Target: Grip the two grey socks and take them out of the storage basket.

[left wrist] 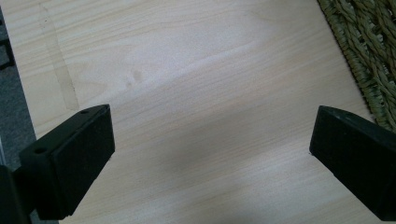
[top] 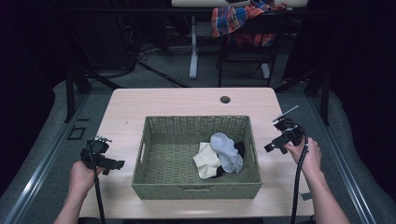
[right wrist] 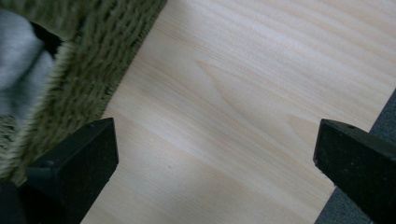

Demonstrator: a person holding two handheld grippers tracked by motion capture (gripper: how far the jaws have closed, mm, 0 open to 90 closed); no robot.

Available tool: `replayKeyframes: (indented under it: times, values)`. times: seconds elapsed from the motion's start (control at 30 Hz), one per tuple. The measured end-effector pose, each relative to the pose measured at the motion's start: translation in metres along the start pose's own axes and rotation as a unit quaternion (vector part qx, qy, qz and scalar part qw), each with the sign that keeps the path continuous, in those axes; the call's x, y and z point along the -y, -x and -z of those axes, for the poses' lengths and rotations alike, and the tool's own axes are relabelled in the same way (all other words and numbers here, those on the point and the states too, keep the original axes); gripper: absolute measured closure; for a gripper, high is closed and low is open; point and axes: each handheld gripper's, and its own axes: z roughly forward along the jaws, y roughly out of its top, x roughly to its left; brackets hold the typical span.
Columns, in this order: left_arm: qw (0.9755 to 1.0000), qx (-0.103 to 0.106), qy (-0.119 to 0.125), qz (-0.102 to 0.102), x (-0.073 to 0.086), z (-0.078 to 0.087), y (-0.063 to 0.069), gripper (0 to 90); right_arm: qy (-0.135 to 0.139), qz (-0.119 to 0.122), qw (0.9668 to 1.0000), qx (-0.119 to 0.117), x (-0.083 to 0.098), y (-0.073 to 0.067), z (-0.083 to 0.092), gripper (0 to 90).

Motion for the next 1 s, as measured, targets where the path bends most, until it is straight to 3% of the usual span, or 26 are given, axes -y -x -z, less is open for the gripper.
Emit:
replayKeyframes:
  times: [0.17, 0.27, 0.3, 0.57, 1.0]
  values:
    - [1.0000, -0.001, 0.002, 0.000, 0.000, 0.000, 0.001, 0.1, 0.019, 0.004, 0.9998, -0.007, -0.005, -0.008, 0.020, 0.0]
    - [1.0000, -0.001, 0.002, 0.000, 0.000, 0.001, 0.000, 0.1, 0.015, 0.022, 0.9997, 0.004, -0.008, -0.014, 0.029, 0.0]
    - [1.0000, -0.001, 0.002, 0.000, 0.000, 0.001, 0.000, 0.1, 0.026, 0.016, 0.9995, 0.004, -0.008, -0.017, 0.030, 0.0]
    - [1.0000, -0.001, 0.001, 0.000, 0.000, 0.000, 0.000, 0.1, 0.041, 0.032, 0.9986, -0.010, -0.015, -0.031, 0.048, 0.0]
    - [1.0000, -0.002, 0.003, 0.003, 0.002, 0.001, -0.002, 0.1, 0.049, 0.071, 0.9961, -0.016, -0.028, -0.068, 0.060, 0.0]
